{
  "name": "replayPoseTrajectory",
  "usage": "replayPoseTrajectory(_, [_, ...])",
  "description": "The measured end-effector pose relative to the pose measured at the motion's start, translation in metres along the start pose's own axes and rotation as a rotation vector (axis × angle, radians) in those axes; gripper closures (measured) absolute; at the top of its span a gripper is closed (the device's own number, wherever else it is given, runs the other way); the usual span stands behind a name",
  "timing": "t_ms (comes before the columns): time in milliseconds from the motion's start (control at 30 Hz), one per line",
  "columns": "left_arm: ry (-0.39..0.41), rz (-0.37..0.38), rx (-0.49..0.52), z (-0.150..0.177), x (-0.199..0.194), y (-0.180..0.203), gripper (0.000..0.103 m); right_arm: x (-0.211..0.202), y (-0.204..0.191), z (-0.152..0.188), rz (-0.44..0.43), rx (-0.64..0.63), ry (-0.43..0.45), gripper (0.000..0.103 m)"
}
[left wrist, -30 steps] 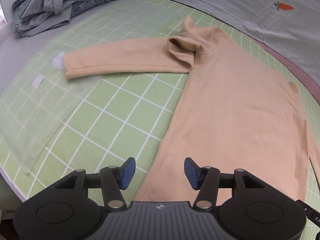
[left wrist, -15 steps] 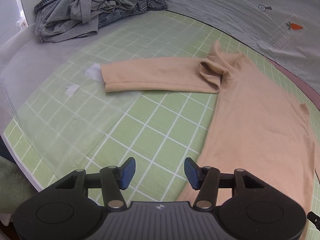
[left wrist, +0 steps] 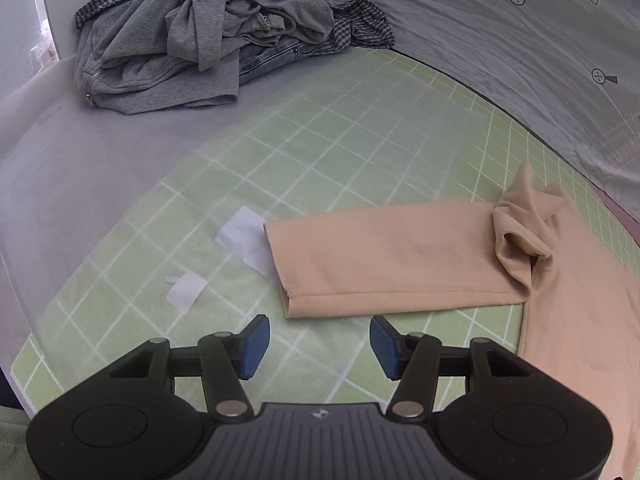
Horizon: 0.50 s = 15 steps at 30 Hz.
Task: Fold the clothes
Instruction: 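Lower the hem and open both tools to lay the sweatshirt flat, then grasp the sleeve cuff with the left tool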
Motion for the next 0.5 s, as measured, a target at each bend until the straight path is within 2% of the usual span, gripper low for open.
replayPoseTrajectory(167, [-0.027,0.018,0.035,-0.019,0.029,-0.002,0.046,0.011,-0.015,0.005,0.072,0.024,-0.056,0.000])
replayPoseTrajectory(367, [-0.017,0.022,0.065,-0.022,0.040,-0.004,0.049,0.015,-0.020,0.009,0.097,0.019,-0.099,0.000])
replayPoseTrajectory(400, [-0.007,0.022,0.072,-0.021,0.039,-0.003,0.052,0.015,-0.020,0.009,0.097,0.030,-0.104,0.000])
replayPoseTrajectory(467, [0.007,0.007,0.086,-0.020,0.039,-0.003,0.076,0.016,-0.019,0.009,0.093,0.051,-0.114,0.000])
replayPoseTrajectory(500, [0.014,-0.006,0.092,-0.020,0.038,-0.005,0.084,0.016,-0.018,0.009,0.089,0.062,-0.119,0.000])
Point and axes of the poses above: each gripper's, at about its wrist camera, not at the fingertips, and x roughly the way its jaws point, y to its right, z to its underside, the point moved 3 cm from there along x, roughly the way its jaws point, and after that the axes turned 1 degree about -z, right-handed, at the moved point
